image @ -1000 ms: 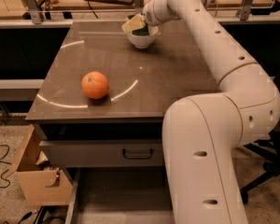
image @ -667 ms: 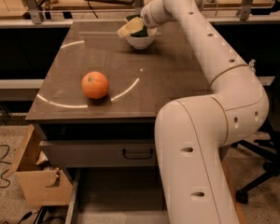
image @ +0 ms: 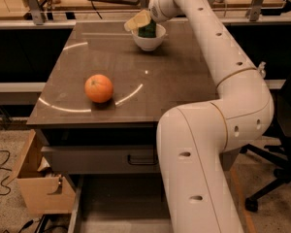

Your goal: Pick sponge from white bowl and place on counter

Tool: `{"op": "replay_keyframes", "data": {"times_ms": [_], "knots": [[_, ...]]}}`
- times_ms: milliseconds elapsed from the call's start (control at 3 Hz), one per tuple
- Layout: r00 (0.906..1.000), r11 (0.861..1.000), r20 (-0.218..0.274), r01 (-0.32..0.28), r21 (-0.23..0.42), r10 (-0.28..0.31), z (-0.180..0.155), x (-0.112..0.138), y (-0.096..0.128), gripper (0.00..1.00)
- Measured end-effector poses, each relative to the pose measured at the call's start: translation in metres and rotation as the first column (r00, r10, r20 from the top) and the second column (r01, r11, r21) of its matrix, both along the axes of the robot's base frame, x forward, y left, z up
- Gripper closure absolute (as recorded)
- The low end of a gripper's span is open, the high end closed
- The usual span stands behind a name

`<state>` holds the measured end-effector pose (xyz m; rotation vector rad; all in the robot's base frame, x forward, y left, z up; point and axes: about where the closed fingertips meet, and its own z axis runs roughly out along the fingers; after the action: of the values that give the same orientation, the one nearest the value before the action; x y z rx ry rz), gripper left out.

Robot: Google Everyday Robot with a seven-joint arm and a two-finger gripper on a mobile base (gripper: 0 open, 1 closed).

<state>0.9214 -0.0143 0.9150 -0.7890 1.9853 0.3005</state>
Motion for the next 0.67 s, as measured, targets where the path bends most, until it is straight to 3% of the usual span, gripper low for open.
{"op": "replay_keyframes", "data": {"times_ms": [333, 667], "knots": [[1.0, 1.0, -0.006, 0.002, 0.001, -0.002, -0.0025, 0.0005, 0.0014, 0.0], [0.9987, 0.999, -0.025, 0.045, 0.006, -0.045, -0.0018, 0.0024, 0.0008, 0.0]]}}
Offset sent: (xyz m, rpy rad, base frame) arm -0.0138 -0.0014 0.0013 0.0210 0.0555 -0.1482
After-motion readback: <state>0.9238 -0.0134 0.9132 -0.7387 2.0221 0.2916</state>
